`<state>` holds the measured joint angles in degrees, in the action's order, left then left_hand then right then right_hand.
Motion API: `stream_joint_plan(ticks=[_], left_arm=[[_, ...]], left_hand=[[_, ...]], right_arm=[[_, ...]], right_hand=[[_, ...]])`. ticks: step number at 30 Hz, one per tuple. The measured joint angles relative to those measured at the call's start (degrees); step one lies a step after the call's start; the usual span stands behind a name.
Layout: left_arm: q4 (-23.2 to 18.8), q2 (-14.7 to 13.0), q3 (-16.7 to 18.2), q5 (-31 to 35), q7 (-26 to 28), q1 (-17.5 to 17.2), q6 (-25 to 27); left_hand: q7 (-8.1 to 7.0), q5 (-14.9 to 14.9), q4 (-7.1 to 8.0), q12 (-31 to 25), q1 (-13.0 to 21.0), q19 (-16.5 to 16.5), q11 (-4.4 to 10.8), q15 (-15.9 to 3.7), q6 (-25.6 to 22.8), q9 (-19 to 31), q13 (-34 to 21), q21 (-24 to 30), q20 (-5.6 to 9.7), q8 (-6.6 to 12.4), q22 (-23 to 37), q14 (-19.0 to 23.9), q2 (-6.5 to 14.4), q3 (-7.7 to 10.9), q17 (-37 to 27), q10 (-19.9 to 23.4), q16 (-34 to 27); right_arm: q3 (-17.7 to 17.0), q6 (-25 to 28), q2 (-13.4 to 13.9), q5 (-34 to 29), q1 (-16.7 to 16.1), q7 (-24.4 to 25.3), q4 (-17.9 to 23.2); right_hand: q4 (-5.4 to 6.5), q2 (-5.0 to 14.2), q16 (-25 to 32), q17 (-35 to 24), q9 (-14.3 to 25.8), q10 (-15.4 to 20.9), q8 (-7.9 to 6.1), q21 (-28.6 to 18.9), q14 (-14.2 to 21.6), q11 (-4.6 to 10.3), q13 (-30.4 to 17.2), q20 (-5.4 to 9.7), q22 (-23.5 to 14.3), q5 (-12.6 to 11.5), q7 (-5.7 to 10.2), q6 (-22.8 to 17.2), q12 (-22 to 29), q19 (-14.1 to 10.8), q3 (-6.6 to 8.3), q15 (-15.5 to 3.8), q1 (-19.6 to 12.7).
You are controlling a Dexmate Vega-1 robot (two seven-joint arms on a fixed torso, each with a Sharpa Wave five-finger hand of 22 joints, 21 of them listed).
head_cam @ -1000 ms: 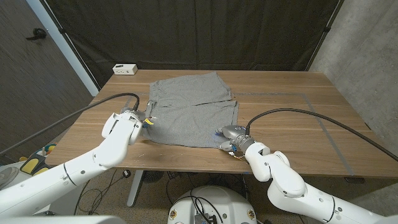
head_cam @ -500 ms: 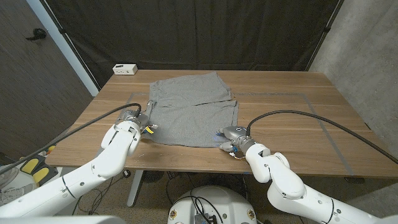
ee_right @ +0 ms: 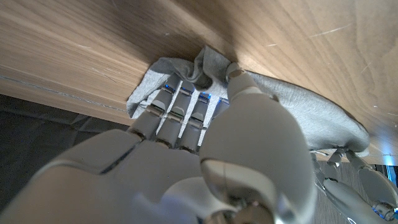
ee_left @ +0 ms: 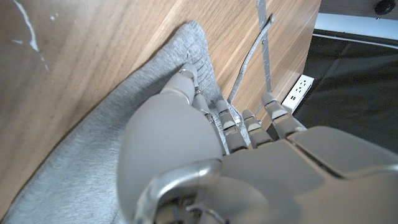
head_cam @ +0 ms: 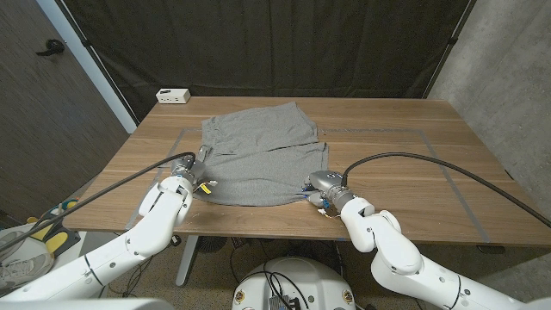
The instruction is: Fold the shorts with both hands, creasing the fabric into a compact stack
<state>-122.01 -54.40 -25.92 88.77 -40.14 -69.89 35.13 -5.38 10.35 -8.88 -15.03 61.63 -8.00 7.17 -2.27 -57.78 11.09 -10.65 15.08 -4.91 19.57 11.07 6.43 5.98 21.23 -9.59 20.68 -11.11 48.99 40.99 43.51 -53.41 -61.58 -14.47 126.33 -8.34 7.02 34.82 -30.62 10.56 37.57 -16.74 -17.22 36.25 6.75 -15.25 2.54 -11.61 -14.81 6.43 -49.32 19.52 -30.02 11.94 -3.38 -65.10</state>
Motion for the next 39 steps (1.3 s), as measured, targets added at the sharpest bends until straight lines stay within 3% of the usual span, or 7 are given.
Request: stream_joint_plan(ticks=[3, 6, 16, 18, 20, 25, 39], left_arm=[[0.11, 0.15, 0.15, 0.15, 0.01, -0.13, 0.01], [-0.29, 0.54, 0.67, 0.21, -1.41, -0.11, 0.12], [-5.33, 2.94, 3.06, 0.48, -10.08, 0.78, 0.65], [-5.99, 3.46, 3.36, 1.07, -12.41, 1.03, 0.59], [-6.86, 4.24, 3.67, 1.77, -14.5, 1.57, 0.29], [-7.66, 5.97, 3.84, 3.93, -19.32, 2.58, -1.44], [-6.5, 9.76, 3.31, 9.67, -27.66, 4.29, -6.29]], left_hand=[[-0.88, 0.0, 1.34, 2.04, -2.76, 0.15, -0.16, 0.15, 8.42, 0.47, -0.15, -0.28, -0.05, -4.75, 0.27, -1.65, 0.07, -2.94, -0.1, -2.92, 0.74], [-1.75, 0.0, 2.63, 3.29, -5.08, 1.71, -0.43, 0.14, 13.56, -0.1, -0.17, -0.57, -0.22, -7.9, 0.27, -3.69, 0.38, -4.33, -0.17, -5.63, 0.96], [-4.25, 1.23, 3.73, 4.16, -11.35, 5.27, -1.68, 2.29, 26.07, -0.17, -0.44, -2.15, -1.94, -9.65, 0.26, -8.9, -2.31, -9.04, -0.16, -13.55, 1.12], [-4.53, 1.57, 3.21, 4.16, -11.92, 6.0, -2.15, 3.33, 29.11, -0.17, -0.44, -2.23, -2.66, -9.65, 0.26, -9.95, -2.92, -9.67, -0.17, -15.14, 1.12], [-4.54, 2.08, 2.72, 4.16, -11.49, 6.47, -2.87, 4.22, 31.11, -0.17, -0.44, -2.58, -3.13, -9.65, 0.26, -10.84, -4.06, -10.17, -0.16, -16.21, 1.12], [-4.42, 2.78, 1.93, 4.16, -10.77, 7.08, -3.59, 5.15, 33.42, -0.17, -0.43, -2.66, -3.74, -9.65, 0.26, -11.77, -5.67, -10.96, -0.38, -17.53, 1.12], [-4.61, 5.42, 1.04, 4.44, -8.79, 9.05, -5.05, 8.31, 39.59, -0.17, -0.43, -3.11, -5.1, -9.65, 0.25, -14.92, -8.42, -12.97, -0.43, -22.73, 1.12]], right_arm=[[0.01, -0.06, -0.11, 0.2, 0.28, -0.27, -0.17], [0.06, -0.09, -0.32, 0.47, 0.78, -0.7, -0.44], [0.95, 0.82, -0.6, -0.27, 2.32, -3.66, -0.07], [1.04, 0.86, -0.68, -0.5, 2.43, -3.8, -0.16], [1.01, 0.57, -0.74, -0.55, 2.4, -3.32, -0.34], [0.27, -1.53, -0.86, 0.52, 1.89, -0.09, -1.1], [-0.8, -4.89, -1.61, 2.96, 1.98, 4.95, -2.93]], right_hand=[[0.38, 0.0, -0.16, -0.66, 0.14, -1.59, 2.24, -0.32, 0.02, -0.86, -0.07, -0.09, 0.0, 0.2, 0.23, 3.35, -0.7, -0.09, -0.38, -0.01, 0.0], [0.71, 0.0, -0.71, -0.67, 0.09, -2.09, 2.82, -0.51, 0.13, -1.22, -0.07, -0.09, 0.0, 0.2, 0.54, 4.43, -0.71, -0.09, -0.71, -0.09, 0.0], [1.24, -0.14, -2.13, -0.65, 0.08, -5.57, 6.19, -0.52, -2.0, -1.64, 0.05, -0.44, -0.26, 0.42, 0.87, 10.89, -2.88, 0.26, -1.42, 0.09, 1.23], [0.66, 0.27, -2.19, -0.91, 0.11, -4.04, 5.48, -0.61, -1.95, -1.19, -0.12, -0.51, -0.19, 0.42, 1.16, 9.23, -2.45, 0.33, -1.31, 0.1, 0.78], [0.02, 0.99, -0.53, -2.49, 0.21, -0.07, 4.01, -1.3, 0.07, -0.83, -0.67, -0.45, -0.25, 0.42, 0.99, 4.33, -0.69, 0.28, -0.67, -0.25, -1.54], [0.29, 2.5, 5.01, -8.11, 0.81, 9.95, 0.74, -2.75, 6.62, -1.09, -2.89, 0.36, -0.54, 1.51, -0.63, -8.5, 4.66, -0.54, -0.27, -0.88, -3.24], [0.89, 2.71, 5.66, -9.38, 0.62, 11.89, 0.42, -3.62, 7.45, -1.64, -3.79, 0.22, -0.54, 1.96, -1.63, -10.67, 6.0, -1.02, -0.19, -1.33, -3.46]])
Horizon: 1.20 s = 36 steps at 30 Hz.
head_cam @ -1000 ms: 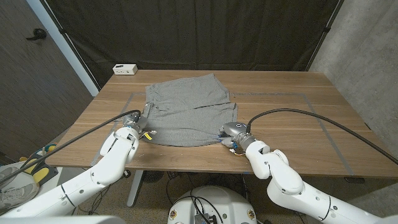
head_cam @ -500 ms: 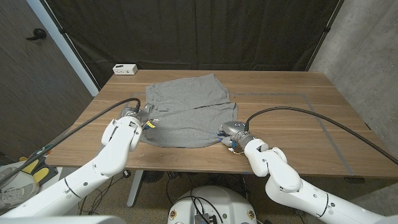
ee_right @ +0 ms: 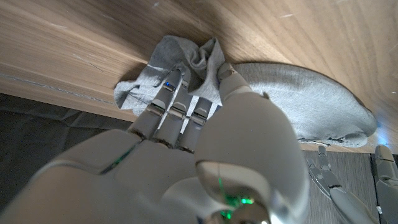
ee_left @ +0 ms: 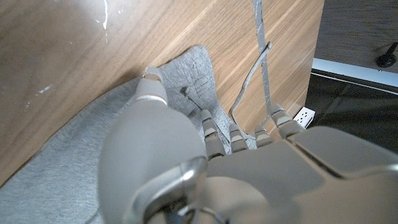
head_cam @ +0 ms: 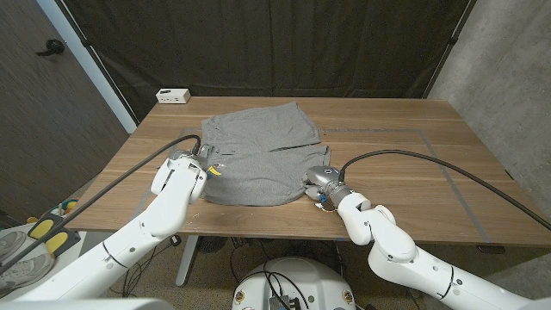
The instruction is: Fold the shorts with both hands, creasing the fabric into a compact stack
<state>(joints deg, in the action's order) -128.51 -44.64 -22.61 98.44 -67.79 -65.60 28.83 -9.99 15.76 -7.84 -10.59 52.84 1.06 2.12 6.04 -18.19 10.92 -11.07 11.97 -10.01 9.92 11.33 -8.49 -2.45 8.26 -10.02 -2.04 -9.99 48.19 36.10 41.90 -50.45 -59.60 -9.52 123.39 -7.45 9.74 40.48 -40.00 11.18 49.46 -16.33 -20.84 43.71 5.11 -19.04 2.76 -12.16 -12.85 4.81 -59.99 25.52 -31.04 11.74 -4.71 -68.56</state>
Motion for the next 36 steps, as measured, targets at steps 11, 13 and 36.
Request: stream_joint_plan(ticks=[11, 13, 36], left_arm=[[2.94, 1.29, -1.21, 2.36, 1.72, -0.89, -1.7], [3.33, 0.61, -1.2, 2.35, 4.12, -1.87, -1.63], [7.73, -5.24, -2.32, -1.18, 35.78, -8.49, 2.82]], left_hand=[[0.25, 2.15, 0.01, -1.65, 3.99, -0.63, 1.79, -2.33, -2.44, 0.74, -0.21, 0.62, 1.43, 3.2, 0.12, 1.29, 1.64, -0.25, 0.01, -0.14, -0.87], [0.68, 2.15, -0.09, -2.13, 5.21, -1.29, 2.18, -3.58, -5.09, 1.03, -0.28, 1.08, 2.08, 4.65, 0.12, 2.55, 1.6, -0.35, 0.0, 1.28, -1.05], [5.09, -3.69, 4.39, -5.44, 9.91, -8.54, 4.73, -8.09, -32.18, 2.49, -0.27, 4.17, 3.96, 18.39, 0.55, 16.13, 14.1, 5.51, -0.78, 20.99, -2.14]], right_arm=[[-0.36, -1.31, -0.44, 1.68, 0.68, 1.87, -0.99], [-0.47, -1.42, -0.48, 2.04, 0.8, 2.0, -1.1], [-2.0, -2.5, 0.92, 4.99, 0.97, 4.62, -0.86]], right_hand=[[0.11, 0.0, -0.01, -0.5, 0.17, -0.24, 0.45, 0.0, -0.01, -0.23, -0.38, 0.0, 0.01, 0.39, 0.0, 0.0, -0.01, 0.0, 0.12, 0.0, 0.0], [0.28, 0.0, -0.24, -0.5, 0.17, -0.2, 0.45, 0.0, 0.0, -0.21, -0.5, 0.0, 0.0, 0.39, 0.0, 0.0, 0.36, 0.01, 0.29, 0.0, 0.0], [0.58, -0.01, -0.73, -1.45, 0.12, 1.34, 0.69, -0.82, 0.45, -0.93, -1.32, 0.0, 0.01, 0.88, -0.51, -0.92, 1.26, 0.01, 0.59, 0.01, 0.01]])
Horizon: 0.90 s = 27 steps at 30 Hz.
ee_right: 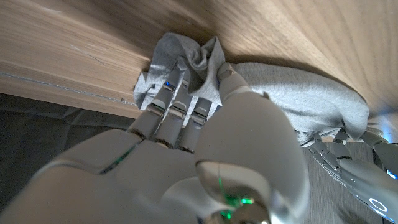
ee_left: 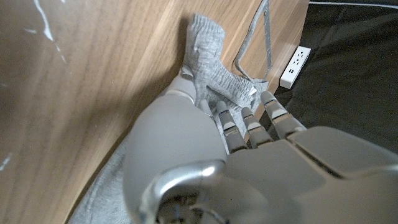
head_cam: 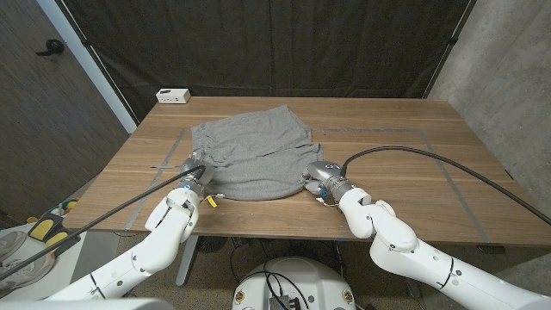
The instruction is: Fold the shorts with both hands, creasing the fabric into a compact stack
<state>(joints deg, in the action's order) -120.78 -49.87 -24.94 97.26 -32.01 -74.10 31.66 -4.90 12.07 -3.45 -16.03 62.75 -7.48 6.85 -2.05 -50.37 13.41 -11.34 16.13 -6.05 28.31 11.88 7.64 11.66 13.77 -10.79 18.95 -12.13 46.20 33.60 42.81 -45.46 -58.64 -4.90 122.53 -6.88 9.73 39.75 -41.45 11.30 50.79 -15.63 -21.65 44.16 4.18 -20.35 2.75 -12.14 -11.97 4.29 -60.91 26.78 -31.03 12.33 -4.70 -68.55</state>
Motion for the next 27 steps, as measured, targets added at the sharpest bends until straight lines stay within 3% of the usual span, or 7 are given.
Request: stream_joint_plan(ticks=[2, 9, 18, 21, 24, 25, 27], left_arm=[[-0.09, 0.05, -0.06, 0.38, 0.49, 0.03, 0.31], [-2.16, 0.92, 0.24, 2.02, 0.01, 0.05, 1.19], [-5.7, 3.23, 1.51, 7.29, -8.46, -0.16, 0.94], [-8.27, 6.21, 2.32, 9.75, -11.15, -0.12, 0.04], [-8.27, 6.21, 2.32, 12.8, -16.07, -0.12, -1.22], [-10.0, 8.56, 3.01, 13.31, -16.75, -0.17, -1.44], [-11.03, 10.16, 3.65, 14.98, -18.88, -0.44, -2.24]], left_hand=[[0.2, -0.02, 0.32, 0.0, 0.0, -0.42, -0.01, 0.0, -0.69, -0.25, 0.0, 0.0, 0.45, -0.12, 0.0, 0.0, 0.0, 0.34, 0.1, 0.45, 0.15], [0.38, -0.65, -0.62, 0.37, 0.72, -0.39, 0.15, -0.31, -1.09, -0.75, 0.0, 0.45, 0.86, 0.57, 0.26, 0.31, -0.73, 2.29, 0.68, 1.07, 0.87], [0.34, -0.78, -0.09, 1.21, 0.78, 0.85, -0.02, -0.01, -1.15, -0.72, 0.0, 0.45, 0.03, 0.59, 0.26, -0.66, -0.82, 4.69, 0.67, 1.21, 1.54], [0.34, -0.82, 0.07, 1.21, 0.78, 1.11, -0.22, -0.22, -1.15, -0.72, 0.0, 0.45, 0.06, 0.6, 0.26, -0.88, -0.82, 4.85, 0.67, 1.42, 1.54], [0.34, -0.43, -0.09, 1.21, 0.94, 1.17, -0.23, -0.32, -1.15, -0.72, 0.0, 0.45, 0.13, 0.6, 0.26, -0.97, -0.98, 5.15, 0.67, 1.42, 1.54], [0.34, -0.4, -0.16, 1.21, 0.94, 1.37, -0.33, -0.32, -1.15, -0.72, 0.0, 0.45, 0.33, 0.61, 0.26, -0.97, -0.98, 5.24, 0.8, 1.61, 1.54], [0.34, -0.19, -0.54, 1.21, 0.93, 1.57, 0.21, -0.31, -1.16, -0.72, 0.01, 0.45, 0.54, 0.62, 0.25, -0.97, -0.98, 5.63, 0.94, 2.27, 1.54]], right_arm=[[-0.18, -0.15, 0.14, 0.22, -0.12, 0.24, 0.12], [-2.28, -0.95, 1.3, 1.74, -1.83, 3.62, 1.35], [-5.04, -2.01, 2.87, 3.32, -4.12, 7.39, 2.69], [-5.62, -2.64, 3.26, 3.74, -4.57, 9.26, 3.05], [-6.28, -2.64, 3.6, 3.74, -5.08, 9.26, 3.42], [-6.57, -3.07, 3.75, 4.0, -5.31, 10.72, 3.6], [-6.99, -3.3, 4.04, 4.03, -5.66, 11.5, 3.83]], right_hand=[[-0.18, 0.0, 0.0, -0.11, 0.01, 0.2, 0.17, -0.07, 0.29, -0.2, -0.18, -0.23, 0.0, 0.0, -0.32, -0.32, 0.35, -0.23, 0.19, -0.13, 0.0], [-0.48, 0.0, 0.0, -0.39, 0.05, 0.49, 0.22, -0.5, 0.68, -0.73, -0.5, -0.51, 0.0, 0.0, -0.91, -0.91, 0.79, -0.5, 0.5, -0.11, 0.0], [-0.48, 0.0, 0.0, -0.7, 0.04, 0.8, 0.22, -0.52, 0.98, -1.03, -0.78, -0.51, 0.01, 0.0, -0.91, -0.91, 1.0, -0.51, 0.5, -0.42, 0.0], [-0.48, 0.0, 0.0, -0.91, 0.04, 0.8, 0.22, -0.52, 0.98, -1.03, -0.8, -0.51, 0.01, 0.0, -0.91, -0.91, 1.01, -0.51, 0.5, -0.42, 0.0], [-0.71, 0.0, -0.05, -0.91, 0.08, 0.62, 0.22, -0.52, 0.98, -0.86, -0.81, -0.72, 0.01, 0.0, -0.91, -0.9, 1.01, -0.29, 0.73, -0.42, 0.0], [-0.71, -0.3, -0.33, -0.91, 0.2, 0.57, 0.22, -0.52, 0.98, -0.81, -0.98, -0.72, 0.01, 0.0, -0.91, -0.9, 1.01, -0.29, 0.73, -0.42, -0.29], [-0.75, -0.32, -0.39, -0.91, 0.39, 0.43, 0.22, -0.52, 0.98, -0.66, -1.06, -0.72, 0.01, 0.0, -0.91, -0.9, 1.01, -0.29, 1.15, -0.42, -0.32]])
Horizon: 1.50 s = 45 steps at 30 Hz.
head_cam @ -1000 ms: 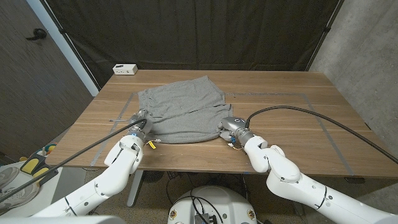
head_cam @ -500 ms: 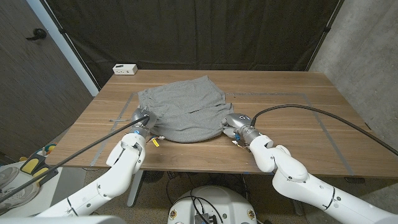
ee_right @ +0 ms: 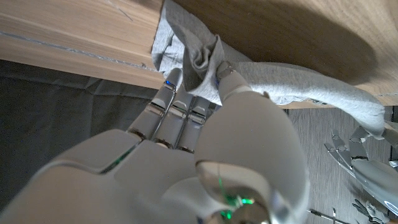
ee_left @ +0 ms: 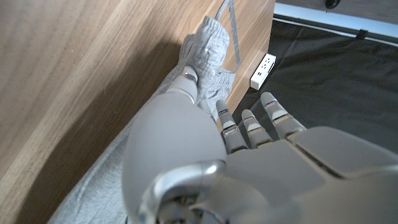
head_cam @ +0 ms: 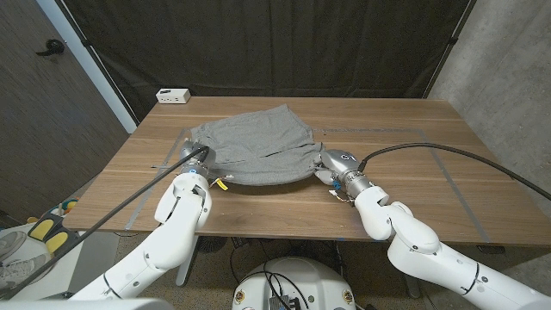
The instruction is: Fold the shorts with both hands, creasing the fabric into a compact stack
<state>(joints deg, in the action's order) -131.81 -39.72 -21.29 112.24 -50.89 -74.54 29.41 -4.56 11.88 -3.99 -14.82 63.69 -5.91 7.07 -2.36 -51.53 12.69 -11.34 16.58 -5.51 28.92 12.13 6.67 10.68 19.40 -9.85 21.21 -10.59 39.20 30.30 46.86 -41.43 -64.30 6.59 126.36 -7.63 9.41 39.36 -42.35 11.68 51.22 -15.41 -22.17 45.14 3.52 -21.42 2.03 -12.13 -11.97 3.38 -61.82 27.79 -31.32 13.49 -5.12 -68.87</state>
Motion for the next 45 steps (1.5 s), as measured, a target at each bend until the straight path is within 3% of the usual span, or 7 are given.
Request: stream_joint_plan(ticks=[7, 14, 15, 34, 45], left_arm=[[-3.51, 4.35, 2.64, 2.97, -4.47, -1.49, -1.81], [-6.39, 7.08, 4.77, 3.45, -4.9, -3.42, -3.1], [-7.14, 7.71, 5.32, 3.46, -4.7, -3.96, -3.29], [-13.51, 14.64, 12.74, 0.59, -0.64, -10.55, -5.3], [-15.72, 17.53, 15.91, -2.03, 0.89, -12.89, -5.91]], left_hand=[[0.08, 0.48, -2.31, 0.21, 1.05, -0.08, -0.01, 0.0, -0.74, 0.03, 0.14, 0.0, 0.76, 0.85, 0.0, 0.0, -1.05, 1.84, 0.27, 1.42, 0.0], [-0.54, -0.03, -3.57, 0.21, 1.51, -0.03, 0.2, 0.03, -1.57, 0.37, 0.16, 0.0, 1.26, 3.98, -0.15, 0.03, -1.5, 2.84, 0.1, 2.86, 0.0], [-0.54, -0.03, -3.8, 0.21, 1.51, -0.11, 0.19, 0.14, -2.01, 2.58, 0.16, 0.0, 1.34, 4.3, -0.15, 0.14, -1.5, 2.89, 0.1, 3.28, 0.0], [-0.88, 1.5, -4.97, 0.41, 0.67, 0.11, 0.4, 0.13, -3.9, 5.02, 0.15, 0.0, 1.11, 5.91, -0.41, 0.58, -2.33, 4.06, -0.16, 4.29, -0.01], [-0.86, 3.19, -5.14, 1.07, 0.15, 0.41, -0.4, 0.32, -3.92, 5.84, 0.14, 0.0, 0.81, 6.51, -0.41, 0.77, -2.86, 5.18, -0.16, 4.27, -0.01]], right_arm=[[-1.13, -0.84, 0.81, -0.14, -0.76, 1.61, 0.95], [-1.97, -1.89, 1.25, -0.5, -0.98, 2.59, 1.39], [-2.06, -2.2, 1.28, -0.69, -0.98, 2.85, 1.39], [-1.95, -7.36, -0.22, -4.85, 2.56, 3.79, -0.69], [-1.0, -11.31, -2.39, -6.94, 6.09, 4.24, -3.78]], right_hand=[[-0.14, 0.0, -0.82, 0.17, 0.02, -0.17, 0.0, -0.39, 0.0, 0.17, -0.23, 0.0, 0.16, 0.0, 0.32, -0.32, 0.0, 0.0, 0.19, 0.0, 0.0], [-0.3, 0.0, -1.44, 0.17, 0.01, -0.37, 0.16, -0.4, 0.0, 0.37, -0.27, 0.0, 0.15, 0.0, 0.0, -0.63, 0.0, 0.0, 0.35, 0.0, 0.0], [-0.3, 0.0, -1.44, 0.16, 0.01, -0.37, 0.16, -0.39, 0.0, 0.37, -0.27, 0.0, 0.15, 0.0, 0.0, -0.63, 0.0, 0.0, 0.35, 0.0, 0.0], [-0.46, -0.36, -2.72, 0.42, -0.03, -1.52, 0.21, -0.7, -0.01, 0.88, -0.37, -0.32, 0.15, -0.35, -0.1, -1.14, -0.28, 0.32, 1.03, 0.0, -0.36], [-0.51, -0.36, -3.38, 0.7, -0.09, -1.92, 0.21, -0.71, -0.22, 1.29, -0.1, -0.31, 0.15, -0.39, 0.1, -1.34, -0.68, 0.32, 1.56, 0.22, -0.36]])
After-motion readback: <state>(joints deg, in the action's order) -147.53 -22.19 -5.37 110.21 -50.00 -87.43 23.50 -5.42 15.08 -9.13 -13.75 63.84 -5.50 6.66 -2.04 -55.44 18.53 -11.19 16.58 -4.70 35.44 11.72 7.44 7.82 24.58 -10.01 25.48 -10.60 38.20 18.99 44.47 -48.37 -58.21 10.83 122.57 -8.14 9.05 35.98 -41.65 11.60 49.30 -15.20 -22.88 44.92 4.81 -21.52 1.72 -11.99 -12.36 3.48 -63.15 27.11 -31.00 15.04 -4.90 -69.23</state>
